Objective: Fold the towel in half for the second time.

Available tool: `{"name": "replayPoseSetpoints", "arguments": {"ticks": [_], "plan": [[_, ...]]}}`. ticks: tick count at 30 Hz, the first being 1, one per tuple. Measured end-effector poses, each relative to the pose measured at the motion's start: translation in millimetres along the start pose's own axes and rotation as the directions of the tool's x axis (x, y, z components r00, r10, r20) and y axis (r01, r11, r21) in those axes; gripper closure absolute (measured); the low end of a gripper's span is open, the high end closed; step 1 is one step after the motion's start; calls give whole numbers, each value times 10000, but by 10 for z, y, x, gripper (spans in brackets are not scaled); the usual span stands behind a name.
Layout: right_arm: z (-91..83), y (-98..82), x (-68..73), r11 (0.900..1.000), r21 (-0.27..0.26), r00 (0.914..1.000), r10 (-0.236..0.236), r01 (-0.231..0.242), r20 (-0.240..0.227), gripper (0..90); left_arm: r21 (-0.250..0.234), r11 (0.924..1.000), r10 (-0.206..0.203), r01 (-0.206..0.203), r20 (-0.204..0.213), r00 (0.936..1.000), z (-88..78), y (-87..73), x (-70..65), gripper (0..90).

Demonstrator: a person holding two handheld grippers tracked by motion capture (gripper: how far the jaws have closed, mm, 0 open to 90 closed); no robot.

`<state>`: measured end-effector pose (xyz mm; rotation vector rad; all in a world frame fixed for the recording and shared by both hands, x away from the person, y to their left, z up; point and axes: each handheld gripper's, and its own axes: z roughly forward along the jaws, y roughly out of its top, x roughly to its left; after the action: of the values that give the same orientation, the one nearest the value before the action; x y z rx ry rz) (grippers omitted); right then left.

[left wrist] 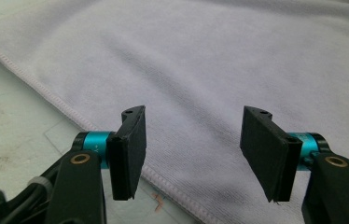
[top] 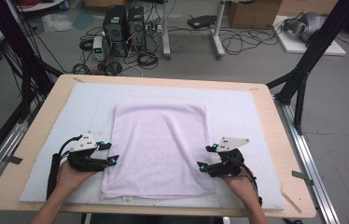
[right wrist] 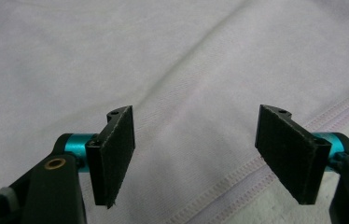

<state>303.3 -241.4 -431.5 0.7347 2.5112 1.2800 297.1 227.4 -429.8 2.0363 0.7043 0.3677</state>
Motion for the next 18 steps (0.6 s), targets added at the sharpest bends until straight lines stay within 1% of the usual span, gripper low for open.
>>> {"name": "replayPoseSetpoints", "arguments": {"ticks": [1, 2, 5, 10, 11, 14, 17, 18], "plan": [[1, 1, 5, 10000, -3, 10000, 8, -8, 7, 280, 10, 10000, 17, -17, -12, 10000, 1, 1, -2, 413], [2, 2, 3, 10000, -26, 10000, -89, 89, 28, 280, 12, 10000, -5, 4, 22, 10000, 5, 1, -6, 413], [-5, 2, 9, 10000, 8, 10000, -40, 40, 11, 280, 53, 10000, 50, -51, 44, 10000, 6, 3, -10, 413], [0, 2, 1, 9999, -51, 9999, -99, 99, -22, 280, 35, 9999, 97, -97, 58, 9999, -4, 24, -23, 409], [-2, 1, -1, 10000, -10, 10000, -62, 62, -21, 280, 35, 10000, 55, -55, 27, 10000, -6, 23, -24, 408], [-9, 10, -22, 10000, -55, 10000, -28, 28, -15, 280, 85, 10000, 3, -3, -27, 10000, -13, 22, 10, 404], [-2, 25, -60, 10000, -66, 10000, 40, -40, -40, 275, 85, 9998, -195, 195, -40, 9998, 7, 44, 79, 397], [7, 35, -78, 9999, -6, 9999, 136, -136, -101, 272, 106, 9996, -245, 245, -33, 9997, 19, 58, 103, 396]]}}
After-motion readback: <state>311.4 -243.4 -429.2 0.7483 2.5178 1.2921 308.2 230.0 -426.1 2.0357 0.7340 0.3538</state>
